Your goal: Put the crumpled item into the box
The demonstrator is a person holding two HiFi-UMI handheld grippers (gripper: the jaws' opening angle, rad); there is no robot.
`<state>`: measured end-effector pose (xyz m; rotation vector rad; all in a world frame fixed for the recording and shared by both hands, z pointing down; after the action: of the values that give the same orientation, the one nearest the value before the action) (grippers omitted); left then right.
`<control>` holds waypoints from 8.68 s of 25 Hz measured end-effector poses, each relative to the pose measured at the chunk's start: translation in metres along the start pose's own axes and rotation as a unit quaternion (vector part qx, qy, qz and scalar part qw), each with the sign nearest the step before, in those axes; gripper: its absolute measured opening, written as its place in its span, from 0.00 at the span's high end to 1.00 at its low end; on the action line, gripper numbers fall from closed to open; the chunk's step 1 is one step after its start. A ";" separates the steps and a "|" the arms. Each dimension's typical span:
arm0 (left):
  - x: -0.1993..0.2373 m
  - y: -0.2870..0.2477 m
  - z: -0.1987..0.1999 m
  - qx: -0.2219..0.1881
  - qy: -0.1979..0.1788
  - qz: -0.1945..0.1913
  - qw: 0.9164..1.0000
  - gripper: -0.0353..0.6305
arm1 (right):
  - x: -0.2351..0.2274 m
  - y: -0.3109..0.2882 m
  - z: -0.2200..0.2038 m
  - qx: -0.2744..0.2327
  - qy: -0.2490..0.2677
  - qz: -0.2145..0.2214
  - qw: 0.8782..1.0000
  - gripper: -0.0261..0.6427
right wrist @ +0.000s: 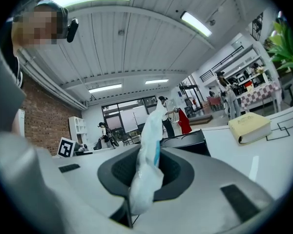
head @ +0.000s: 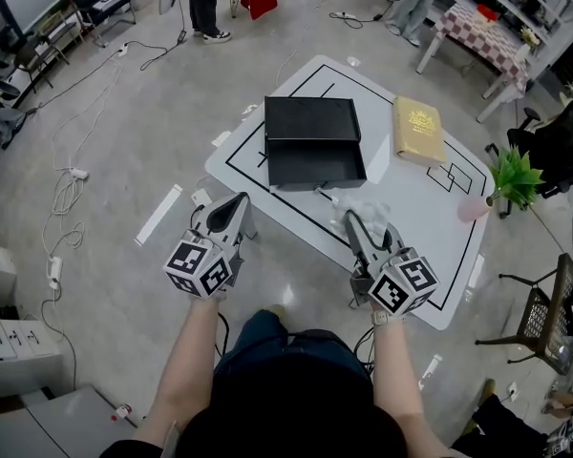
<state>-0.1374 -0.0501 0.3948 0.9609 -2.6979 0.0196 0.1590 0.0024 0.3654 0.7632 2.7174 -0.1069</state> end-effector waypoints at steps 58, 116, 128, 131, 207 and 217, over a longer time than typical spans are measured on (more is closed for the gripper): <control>0.080 -0.099 -0.018 0.037 -0.036 -0.011 0.999 0.93 | -0.072 -0.162 -0.004 0.081 0.027 -0.016 0.996 0.87; 0.111 -0.144 -0.042 0.044 -0.028 0.016 0.999 0.93 | -0.083 -0.235 -0.046 0.360 0.199 0.058 0.910 0.78; 0.115 -0.143 -0.045 0.045 -0.025 0.012 0.999 0.93 | -0.099 -0.228 -0.034 0.365 0.230 0.009 0.902 0.75; 0.116 -0.143 -0.046 0.046 -0.025 0.012 0.999 0.93 | -0.103 -0.227 -0.033 0.365 0.238 -0.002 0.900 0.75; 0.128 -0.137 -0.059 0.061 -0.005 0.011 0.998 0.93 | -0.116 -0.254 -0.062 0.429 0.229 0.012 0.874 0.69; 0.123 -0.131 -0.057 0.062 -0.008 0.011 0.998 0.93 | -0.117 -0.235 -0.041 0.416 0.247 -0.010 0.875 0.65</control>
<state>-0.1321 -0.2222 0.4719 0.9704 -2.7487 0.1878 0.1205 -0.2497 0.4389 1.0865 3.1208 -1.3218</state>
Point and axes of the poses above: the fingertips, and each gripper's own axes: y backward along the fingers, x to its left, z out of its top, the point moved 9 cm from there along y, backward along the fingers, and after that the axes turned 7 degrees about -x, right-handed, at the moved point
